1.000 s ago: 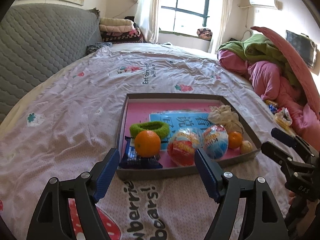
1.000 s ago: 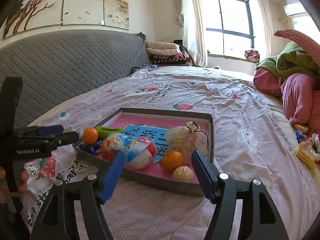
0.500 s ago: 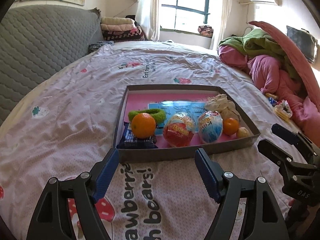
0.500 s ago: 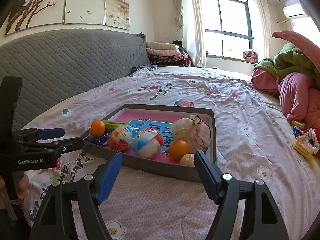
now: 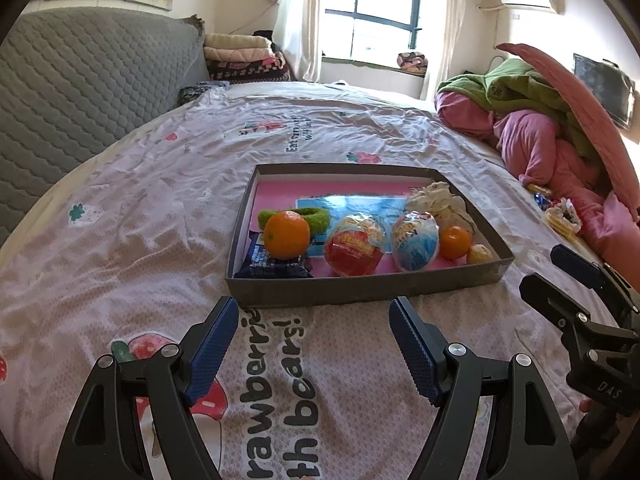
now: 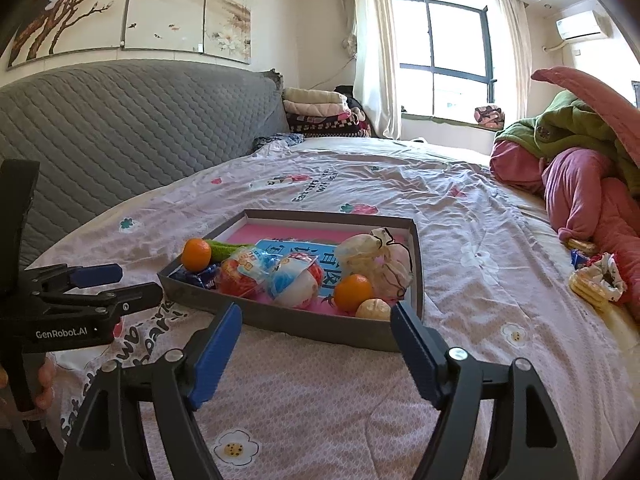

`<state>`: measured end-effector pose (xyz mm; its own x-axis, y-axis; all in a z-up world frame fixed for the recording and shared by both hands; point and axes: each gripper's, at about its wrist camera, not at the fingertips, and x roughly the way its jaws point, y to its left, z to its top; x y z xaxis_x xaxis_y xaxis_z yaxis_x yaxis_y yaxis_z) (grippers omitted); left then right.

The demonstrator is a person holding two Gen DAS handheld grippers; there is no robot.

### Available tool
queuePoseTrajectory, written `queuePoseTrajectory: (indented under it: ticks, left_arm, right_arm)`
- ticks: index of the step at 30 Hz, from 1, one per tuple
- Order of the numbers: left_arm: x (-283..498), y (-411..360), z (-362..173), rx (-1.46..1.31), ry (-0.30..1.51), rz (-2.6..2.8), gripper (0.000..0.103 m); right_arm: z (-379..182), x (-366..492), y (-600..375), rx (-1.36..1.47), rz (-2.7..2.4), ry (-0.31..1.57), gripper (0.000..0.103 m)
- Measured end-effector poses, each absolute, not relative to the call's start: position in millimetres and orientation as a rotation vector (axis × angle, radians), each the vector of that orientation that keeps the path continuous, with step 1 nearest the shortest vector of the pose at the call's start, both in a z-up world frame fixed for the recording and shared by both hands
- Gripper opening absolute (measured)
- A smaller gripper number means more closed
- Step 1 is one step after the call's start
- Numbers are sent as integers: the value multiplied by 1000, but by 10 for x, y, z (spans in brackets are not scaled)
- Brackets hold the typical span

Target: Organize objects

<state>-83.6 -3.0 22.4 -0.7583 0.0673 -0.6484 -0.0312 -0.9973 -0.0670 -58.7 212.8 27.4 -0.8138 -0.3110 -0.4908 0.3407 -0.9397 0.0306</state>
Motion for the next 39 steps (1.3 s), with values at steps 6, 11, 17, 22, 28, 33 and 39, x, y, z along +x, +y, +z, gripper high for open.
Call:
queuePoseTrajectory:
  ticks: [6,11,17,22,28,33,39]
  left_arm:
    - [-778,2,206,-1084,-68,2892,79]
    - [-747,12,184,-1092,-84,2872,79]
    - [-744,28,145,-1108,-89,2848,79]
    - [-749,19,129,-1112,-95,2844,79]
    - [-790,-12,71,-1141,-106,2849,79]
    - [-834,-27,-16,-1182,-117,2845,79]
    - [-853,-17,-105,-1198,-86,2858,79]
  right_arm:
    - [275,-509,2111,718,-2723,78,82]
    - [218,-484,2091,740,-2737,78,82]
    - [143,-469,2114,770,-2753,68,82]
    - [126,-481,2122,778,-2754,57,82]
    - [76,-493,2110,797,-2749,57,82]
    - [41,-495,2082,806,-2740,63,82]
    - [2,-501,2077,821,-2737,63,82]
